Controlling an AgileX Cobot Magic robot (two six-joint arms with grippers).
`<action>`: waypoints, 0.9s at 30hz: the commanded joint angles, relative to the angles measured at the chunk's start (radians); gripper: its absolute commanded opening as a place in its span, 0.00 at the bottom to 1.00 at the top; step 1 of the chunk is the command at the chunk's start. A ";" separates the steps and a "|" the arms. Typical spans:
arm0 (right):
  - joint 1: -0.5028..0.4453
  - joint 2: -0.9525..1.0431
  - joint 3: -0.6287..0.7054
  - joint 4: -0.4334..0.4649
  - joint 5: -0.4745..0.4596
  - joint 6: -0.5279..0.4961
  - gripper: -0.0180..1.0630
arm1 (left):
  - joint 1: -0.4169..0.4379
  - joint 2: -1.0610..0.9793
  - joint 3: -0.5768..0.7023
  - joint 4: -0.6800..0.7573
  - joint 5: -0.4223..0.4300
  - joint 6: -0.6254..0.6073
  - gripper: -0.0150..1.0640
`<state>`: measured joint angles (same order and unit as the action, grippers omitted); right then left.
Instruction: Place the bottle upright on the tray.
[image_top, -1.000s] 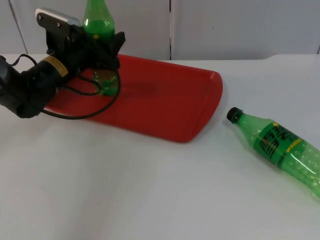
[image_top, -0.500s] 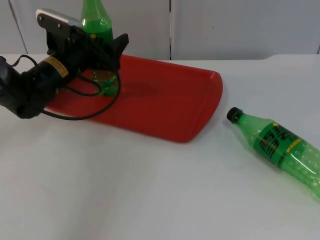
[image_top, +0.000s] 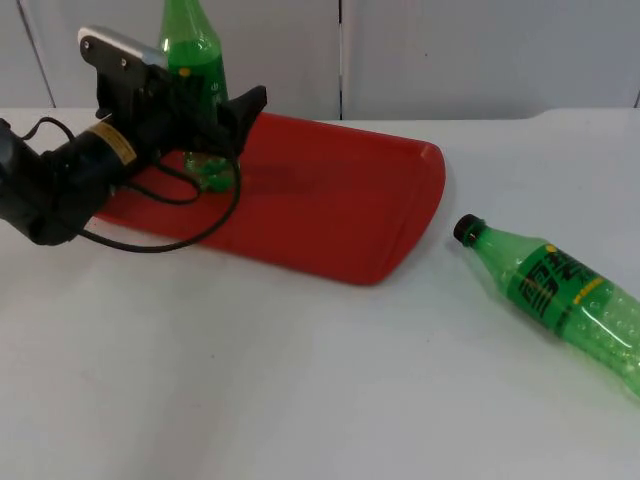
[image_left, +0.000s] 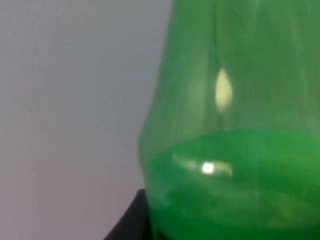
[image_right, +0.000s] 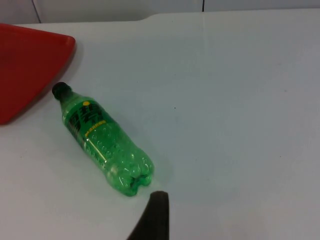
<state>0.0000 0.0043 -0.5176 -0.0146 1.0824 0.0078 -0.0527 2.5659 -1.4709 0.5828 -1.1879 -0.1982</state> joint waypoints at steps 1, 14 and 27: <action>-0.005 -0.004 0.001 -0.001 -0.006 0.003 0.77 | 0.013 -0.013 0.014 0.010 -0.019 -0.013 0.99; -0.005 -0.004 0.001 -0.001 -0.006 0.003 0.77 | 0.054 -0.049 0.122 0.121 -0.033 -0.037 0.99; -0.005 -0.004 0.001 -0.001 -0.006 0.003 0.77 | 0.100 -0.153 0.338 0.113 -0.033 0.008 0.99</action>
<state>0.0000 0.0043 -0.5176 -0.0146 1.0824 0.0079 0.0419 2.4438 -1.1649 0.7036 -1.2096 -0.2121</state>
